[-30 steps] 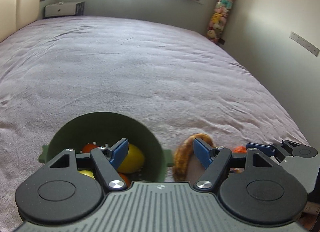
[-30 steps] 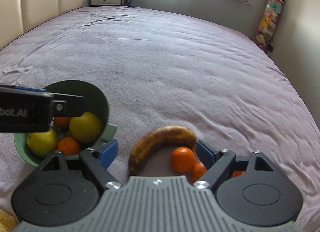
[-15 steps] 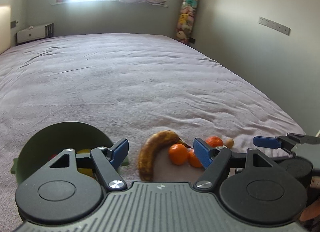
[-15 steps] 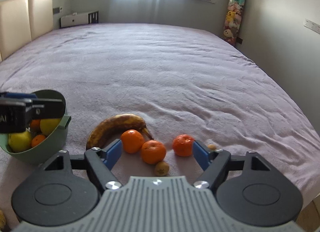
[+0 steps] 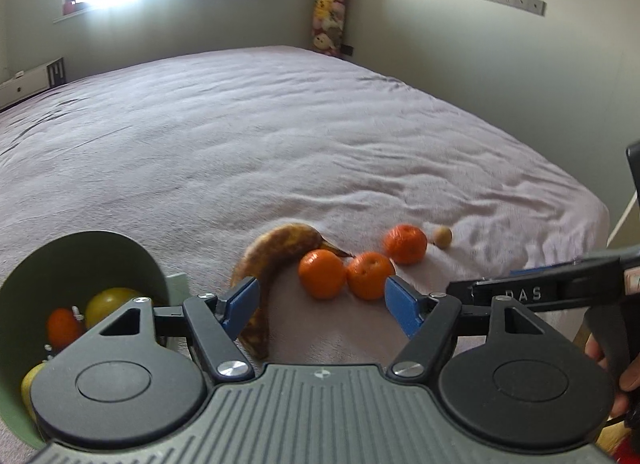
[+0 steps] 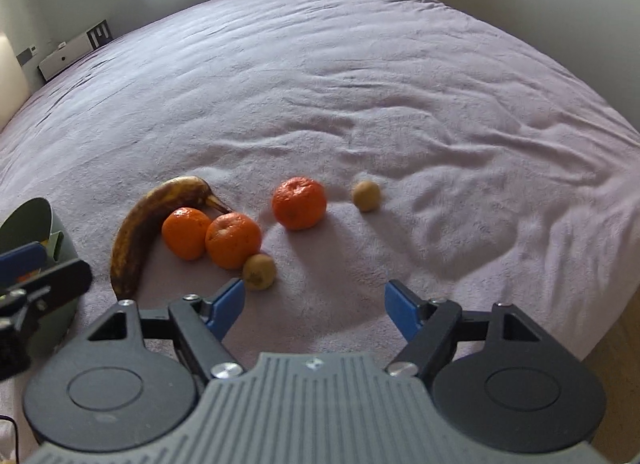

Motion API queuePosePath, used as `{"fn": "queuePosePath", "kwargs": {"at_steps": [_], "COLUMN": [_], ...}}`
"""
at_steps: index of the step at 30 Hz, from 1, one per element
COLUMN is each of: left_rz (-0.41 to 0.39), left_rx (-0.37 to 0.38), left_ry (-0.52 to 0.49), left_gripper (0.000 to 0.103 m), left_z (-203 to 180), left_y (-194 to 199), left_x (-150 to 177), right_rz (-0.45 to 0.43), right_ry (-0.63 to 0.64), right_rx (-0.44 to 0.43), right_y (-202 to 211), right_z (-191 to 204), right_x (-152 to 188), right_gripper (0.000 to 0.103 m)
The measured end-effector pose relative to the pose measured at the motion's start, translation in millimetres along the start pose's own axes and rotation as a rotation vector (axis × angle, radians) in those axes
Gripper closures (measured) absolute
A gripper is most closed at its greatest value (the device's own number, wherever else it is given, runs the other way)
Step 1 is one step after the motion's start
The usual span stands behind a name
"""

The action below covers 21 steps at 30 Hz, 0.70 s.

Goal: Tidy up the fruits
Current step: 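Move both open tools from the colander toward the mandarins beside the banana, then close left gripper on a mandarin while right gripper closes on another mandarin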

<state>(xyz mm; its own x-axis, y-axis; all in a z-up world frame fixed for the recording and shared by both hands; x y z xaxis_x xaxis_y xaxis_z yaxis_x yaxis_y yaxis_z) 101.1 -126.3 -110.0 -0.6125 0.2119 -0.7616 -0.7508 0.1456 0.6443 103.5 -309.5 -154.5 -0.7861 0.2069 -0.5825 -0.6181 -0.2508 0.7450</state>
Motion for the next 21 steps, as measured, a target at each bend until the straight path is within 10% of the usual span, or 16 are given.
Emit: {"fn": "queuePosePath", "kwargs": {"at_steps": [21], "left_rz": [-0.052], "left_rx": [-0.124], "left_ry": [-0.347], "left_gripper": [0.027], "left_z": [-32.7], "left_y": [-56.4], "left_x": [10.4], "right_rz": [-0.006], "right_ry": [-0.04], "right_rx": [-0.162], "right_y": [-45.1], "right_z": [24.1], "right_x": [-23.3], "right_gripper": [0.058]}}
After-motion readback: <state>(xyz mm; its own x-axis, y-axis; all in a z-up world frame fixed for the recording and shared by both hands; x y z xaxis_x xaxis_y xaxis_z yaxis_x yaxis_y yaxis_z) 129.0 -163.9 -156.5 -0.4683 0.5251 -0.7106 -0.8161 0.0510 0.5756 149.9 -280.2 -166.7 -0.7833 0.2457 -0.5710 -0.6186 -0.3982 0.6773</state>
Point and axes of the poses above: each gripper's, at about its wrist camera, not at the fingertips, and y roughly against the way its jaws point, z to its left, x to its underside, the point moved 8 cm from there along -y, roughly the way its jaws point, and after that the axes turned 12 degrees about -x, right-handed, at the moved point
